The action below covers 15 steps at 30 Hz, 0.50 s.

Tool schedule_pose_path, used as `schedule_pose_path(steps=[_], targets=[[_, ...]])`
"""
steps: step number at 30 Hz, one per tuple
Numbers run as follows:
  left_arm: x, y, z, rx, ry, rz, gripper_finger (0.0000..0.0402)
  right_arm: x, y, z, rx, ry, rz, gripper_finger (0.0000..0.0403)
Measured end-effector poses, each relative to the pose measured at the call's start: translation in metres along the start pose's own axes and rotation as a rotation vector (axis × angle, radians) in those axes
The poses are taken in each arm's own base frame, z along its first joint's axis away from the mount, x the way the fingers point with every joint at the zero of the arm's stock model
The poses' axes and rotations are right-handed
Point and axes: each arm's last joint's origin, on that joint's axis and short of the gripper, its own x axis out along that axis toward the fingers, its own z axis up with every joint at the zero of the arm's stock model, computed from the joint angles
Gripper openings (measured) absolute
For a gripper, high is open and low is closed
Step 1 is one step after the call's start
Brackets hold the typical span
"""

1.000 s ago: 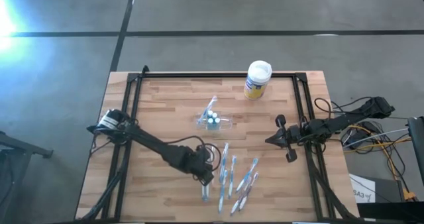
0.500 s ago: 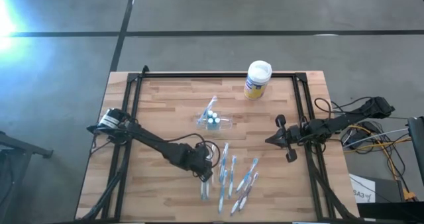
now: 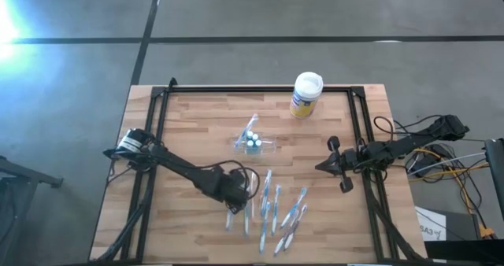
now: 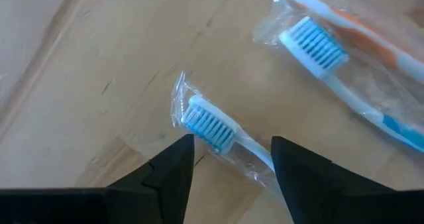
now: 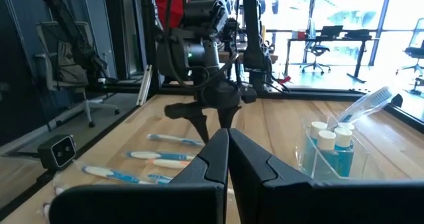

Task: Pick & Place toothbrushing station
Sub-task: Put the blue toothbrush into the transparent organizer

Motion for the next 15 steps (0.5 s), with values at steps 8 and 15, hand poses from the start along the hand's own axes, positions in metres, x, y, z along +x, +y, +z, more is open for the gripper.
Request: schedule_pose_path(steps=[8, 15], targets=[[-0.023, -0.016, 0.016, 0.002, -0.049, -0.089, 0.0206, 0.000, 0.000, 0.000, 0.000, 0.000, 0.000, 0.0008], [-0.033, -0.025, 0.014, -0.092, 0.011, -0.147, 0.0206, 0.000, 0.000, 0.000, 0.003, 0.002, 0.000, 0.0008]])
